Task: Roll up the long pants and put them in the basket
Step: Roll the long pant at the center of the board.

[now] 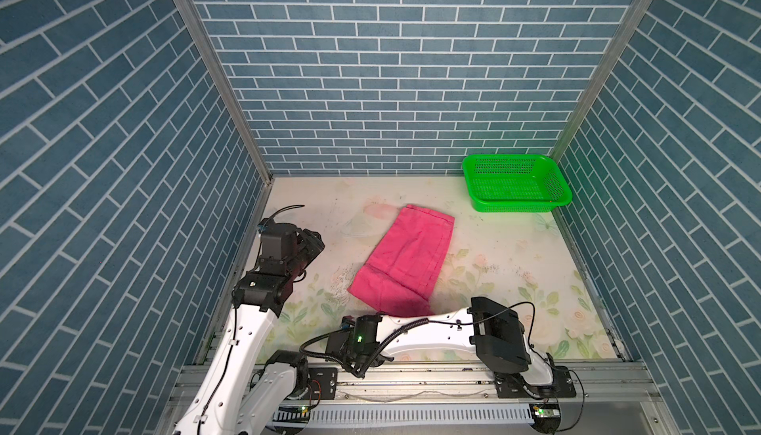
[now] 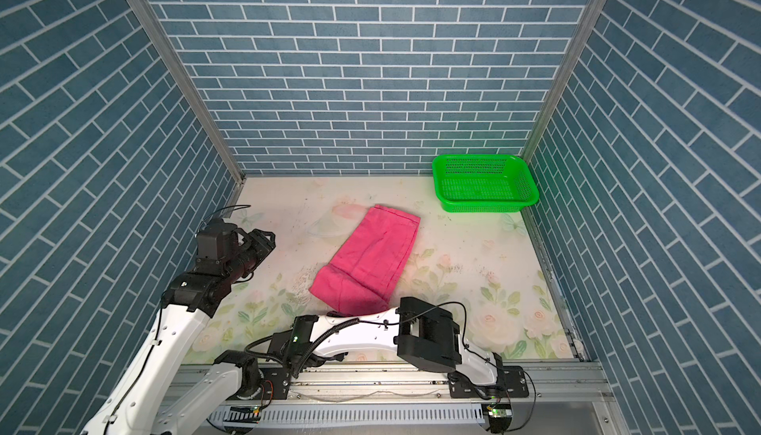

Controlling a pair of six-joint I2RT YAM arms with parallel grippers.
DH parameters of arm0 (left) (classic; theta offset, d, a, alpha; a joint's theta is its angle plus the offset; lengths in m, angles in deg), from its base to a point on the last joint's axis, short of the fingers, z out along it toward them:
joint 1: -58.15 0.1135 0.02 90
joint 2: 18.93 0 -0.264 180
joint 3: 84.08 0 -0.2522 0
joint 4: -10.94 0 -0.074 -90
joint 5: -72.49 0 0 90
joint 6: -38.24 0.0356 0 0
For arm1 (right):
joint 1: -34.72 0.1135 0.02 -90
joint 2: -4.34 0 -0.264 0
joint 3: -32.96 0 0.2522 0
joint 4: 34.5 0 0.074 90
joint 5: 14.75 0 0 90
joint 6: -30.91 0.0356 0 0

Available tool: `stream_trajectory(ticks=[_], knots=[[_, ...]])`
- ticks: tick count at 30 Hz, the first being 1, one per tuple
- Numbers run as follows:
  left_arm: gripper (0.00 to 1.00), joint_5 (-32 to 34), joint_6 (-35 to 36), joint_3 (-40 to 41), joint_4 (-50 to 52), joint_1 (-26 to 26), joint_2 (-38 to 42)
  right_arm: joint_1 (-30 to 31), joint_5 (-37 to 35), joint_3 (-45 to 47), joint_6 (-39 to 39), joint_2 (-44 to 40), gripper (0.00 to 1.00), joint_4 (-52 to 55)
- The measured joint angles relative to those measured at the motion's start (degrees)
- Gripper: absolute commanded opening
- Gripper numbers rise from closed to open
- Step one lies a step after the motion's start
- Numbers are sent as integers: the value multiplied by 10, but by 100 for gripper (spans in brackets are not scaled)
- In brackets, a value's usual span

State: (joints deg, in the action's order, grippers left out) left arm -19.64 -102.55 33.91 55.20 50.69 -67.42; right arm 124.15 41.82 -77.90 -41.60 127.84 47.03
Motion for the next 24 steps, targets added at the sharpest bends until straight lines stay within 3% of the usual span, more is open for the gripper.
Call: stream_trajectory(ticks=[5, 19, 24], knots=[[59, -13, 1, 11, 6, 4, 0, -12, -9, 58, 0, 20, 54, -23], [59, -38, 14, 13, 5, 12, -18, -22, -194, 69, -4, 82, 55, -9], [59, -48, 21, 13, 1, 14, -34, -46, -213, 76, -13, 102, 14, -25]])
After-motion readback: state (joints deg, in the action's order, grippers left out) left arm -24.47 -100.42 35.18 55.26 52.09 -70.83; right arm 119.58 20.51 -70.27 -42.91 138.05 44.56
